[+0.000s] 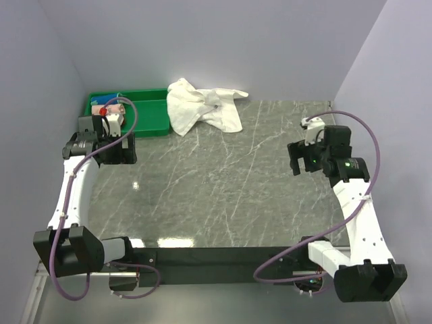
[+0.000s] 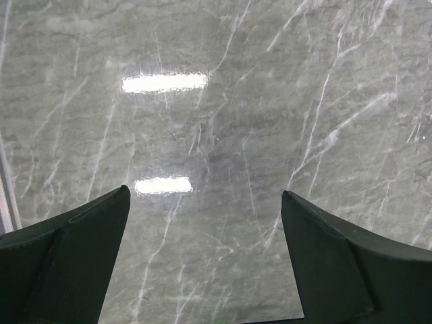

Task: Roll the towels
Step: Move the towel to the center of the board

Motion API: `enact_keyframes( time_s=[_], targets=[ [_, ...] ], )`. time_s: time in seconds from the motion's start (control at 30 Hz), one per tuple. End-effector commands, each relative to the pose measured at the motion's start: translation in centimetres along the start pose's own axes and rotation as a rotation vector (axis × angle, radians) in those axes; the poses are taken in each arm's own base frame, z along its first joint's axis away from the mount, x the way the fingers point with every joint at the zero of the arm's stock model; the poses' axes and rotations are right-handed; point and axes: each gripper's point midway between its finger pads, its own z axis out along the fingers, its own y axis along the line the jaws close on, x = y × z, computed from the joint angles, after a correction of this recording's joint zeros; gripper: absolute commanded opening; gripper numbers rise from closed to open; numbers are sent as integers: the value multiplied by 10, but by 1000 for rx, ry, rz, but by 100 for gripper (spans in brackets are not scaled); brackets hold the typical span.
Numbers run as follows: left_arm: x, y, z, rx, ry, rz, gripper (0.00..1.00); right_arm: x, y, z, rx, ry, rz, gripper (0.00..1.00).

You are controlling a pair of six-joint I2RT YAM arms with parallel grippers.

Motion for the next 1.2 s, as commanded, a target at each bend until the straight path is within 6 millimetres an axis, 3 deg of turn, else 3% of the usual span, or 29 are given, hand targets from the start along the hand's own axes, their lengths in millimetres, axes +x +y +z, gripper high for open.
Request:
enact_keyframes(
  time_s=[0.0, 0.1, 0.13, 0.3, 0.33, 0.4, 0.43, 0.5, 0.53, 0.57, 0.7, 0.73, 0.9, 1.0, 1.17],
  targets=[
    [-24, -1, -17, -7, -115, 52, 99, -24, 4, 8, 22, -61, -68, 98],
    [-32, -6, -27, 16, -120, 66, 99, -46, 4, 23, 20, -61, -88, 98],
    [-31, -7, -29, 17, -110, 63, 99, -65, 3, 23, 23, -89, -97, 98],
    [-39, -7, -45, 9, -150, 93, 99, -118, 23, 81, 7, -72, -166, 98],
    [-40, -5, -49, -6, -167, 107, 99, -134, 24, 102, 8, -63, -174, 98],
    [-38, -4, -52, -15, -165, 119, 99, -151, 37, 125, -13, -53, -180, 98],
    [-37, -2, -54, -29, -169, 130, 99, -168, 35, 149, 14, -46, -172, 98],
    [-34, 1, -55, -42, -157, 132, 99, -177, 39, 173, 22, -9, -173, 97],
    [-34, 2, -56, -49, -157, 137, 99, -210, 40, 171, 41, -73, -168, 96],
    [-32, 2, -56, -46, -151, 143, 99, -197, 45, 207, 31, -11, -172, 96],
    [-30, -2, -56, -24, -143, 149, 99, -204, 57, 254, 75, -18, -226, 97],
    [-28, -3, -56, -17, -134, 152, 99, -197, 63, 270, 75, -3, -255, 97],
    [-26, 3, -54, -49, -98, 143, 99, -200, 64, 311, 120, -47, -276, 100],
    [-26, 6, -56, -64, -92, 140, 99, -201, 67, 323, 112, -60, -286, 100],
    [-22, 8, -58, -77, -82, 133, 99, -180, 89, 341, 12, -26, -351, 99]
  ],
)
